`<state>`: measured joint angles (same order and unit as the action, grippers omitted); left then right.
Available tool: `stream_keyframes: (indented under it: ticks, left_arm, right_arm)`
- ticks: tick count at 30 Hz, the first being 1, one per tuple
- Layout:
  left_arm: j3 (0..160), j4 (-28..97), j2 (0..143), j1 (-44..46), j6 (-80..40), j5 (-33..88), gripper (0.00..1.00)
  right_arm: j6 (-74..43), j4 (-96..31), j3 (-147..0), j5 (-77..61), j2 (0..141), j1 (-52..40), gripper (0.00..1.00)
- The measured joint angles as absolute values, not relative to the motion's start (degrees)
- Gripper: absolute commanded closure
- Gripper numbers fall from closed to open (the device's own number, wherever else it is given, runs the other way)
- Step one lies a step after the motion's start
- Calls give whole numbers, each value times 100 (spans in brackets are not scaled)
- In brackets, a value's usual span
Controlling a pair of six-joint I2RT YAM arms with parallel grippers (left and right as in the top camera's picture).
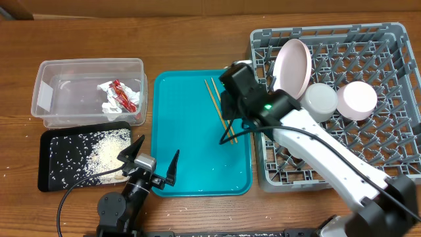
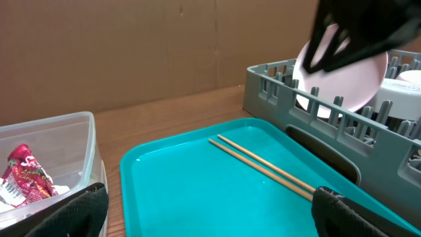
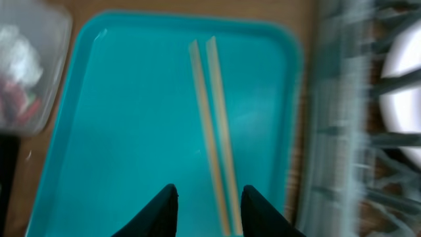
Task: Sort waste into correct bins and load items into the dishwasher
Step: 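Grasp one chopstick with the right gripper and place it in the rack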
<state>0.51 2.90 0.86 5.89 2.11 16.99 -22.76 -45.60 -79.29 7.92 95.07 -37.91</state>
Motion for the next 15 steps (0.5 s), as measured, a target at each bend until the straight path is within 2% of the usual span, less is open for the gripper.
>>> stream_keyframes:
  ticks: [5,10,15]
  left_arm:
    - [51,290,86,589,211,1699,0]
    - [51,290,86,589,211,1697,0]
    - [51,290,86,589,211,1699,0]
  right_arm:
    - [-1262,-4501,-7780,32,10726,-3791,68]
    - [-882,-4388,-7752,-91,11196,-3793,72]
    - [-569,-4296,-7752,-106,11448,-3791,66]
